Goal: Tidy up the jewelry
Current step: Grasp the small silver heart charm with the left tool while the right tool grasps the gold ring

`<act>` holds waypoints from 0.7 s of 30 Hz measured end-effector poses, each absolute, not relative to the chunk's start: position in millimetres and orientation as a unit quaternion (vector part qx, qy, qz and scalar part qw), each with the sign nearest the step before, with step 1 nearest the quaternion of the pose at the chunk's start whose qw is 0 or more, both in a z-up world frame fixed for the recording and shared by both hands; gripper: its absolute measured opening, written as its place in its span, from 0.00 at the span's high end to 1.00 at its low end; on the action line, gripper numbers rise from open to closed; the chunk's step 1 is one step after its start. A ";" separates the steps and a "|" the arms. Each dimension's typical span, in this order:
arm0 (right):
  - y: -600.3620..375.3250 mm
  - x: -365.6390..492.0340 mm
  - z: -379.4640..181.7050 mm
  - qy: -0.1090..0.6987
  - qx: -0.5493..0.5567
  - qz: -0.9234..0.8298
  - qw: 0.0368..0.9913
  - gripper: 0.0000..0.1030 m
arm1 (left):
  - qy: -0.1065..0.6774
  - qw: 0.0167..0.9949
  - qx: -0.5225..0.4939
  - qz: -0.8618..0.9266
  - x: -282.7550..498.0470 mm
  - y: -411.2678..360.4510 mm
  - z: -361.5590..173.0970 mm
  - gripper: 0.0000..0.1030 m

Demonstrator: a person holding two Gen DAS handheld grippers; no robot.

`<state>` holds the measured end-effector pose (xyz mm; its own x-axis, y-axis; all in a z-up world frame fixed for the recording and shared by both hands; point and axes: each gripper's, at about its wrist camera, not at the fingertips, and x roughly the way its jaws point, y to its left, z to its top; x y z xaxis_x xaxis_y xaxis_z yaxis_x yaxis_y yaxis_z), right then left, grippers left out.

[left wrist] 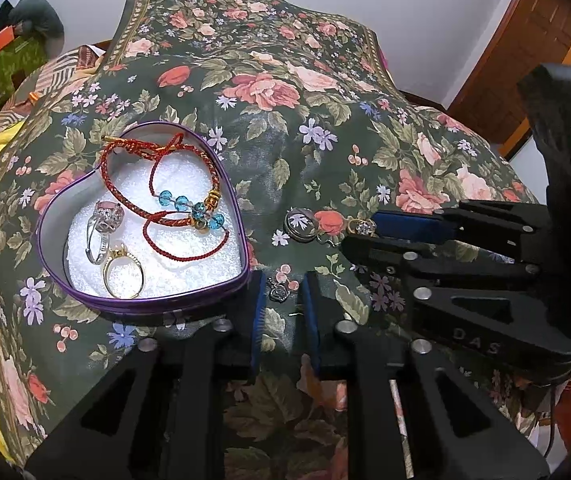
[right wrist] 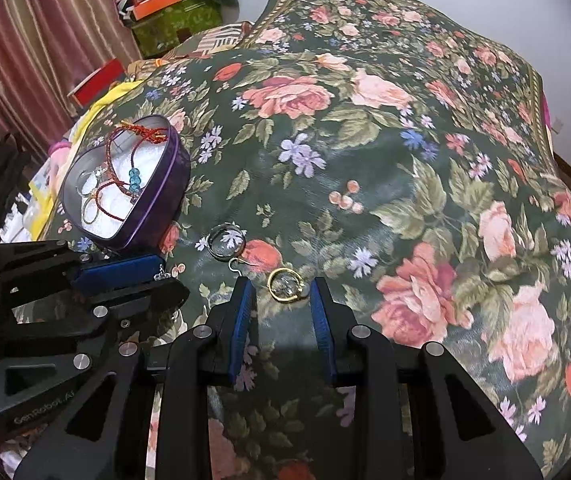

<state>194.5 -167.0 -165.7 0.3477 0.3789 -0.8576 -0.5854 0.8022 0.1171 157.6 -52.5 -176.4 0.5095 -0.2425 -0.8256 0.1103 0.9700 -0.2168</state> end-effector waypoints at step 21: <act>-190.8 168.8 -125.2 0.443 -0.075 0.285 0.847 0.81 | 0.446 0.886 -0.051 -0.116 129.1 -56.8 -133.9 0.92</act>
<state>168.8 -190.8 -125.2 0.4453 0.4160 -0.7929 -0.5485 0.8267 0.1257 129.1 -56.8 -133.9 0.5754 -0.2513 -0.7783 0.1601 0.9678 -0.1941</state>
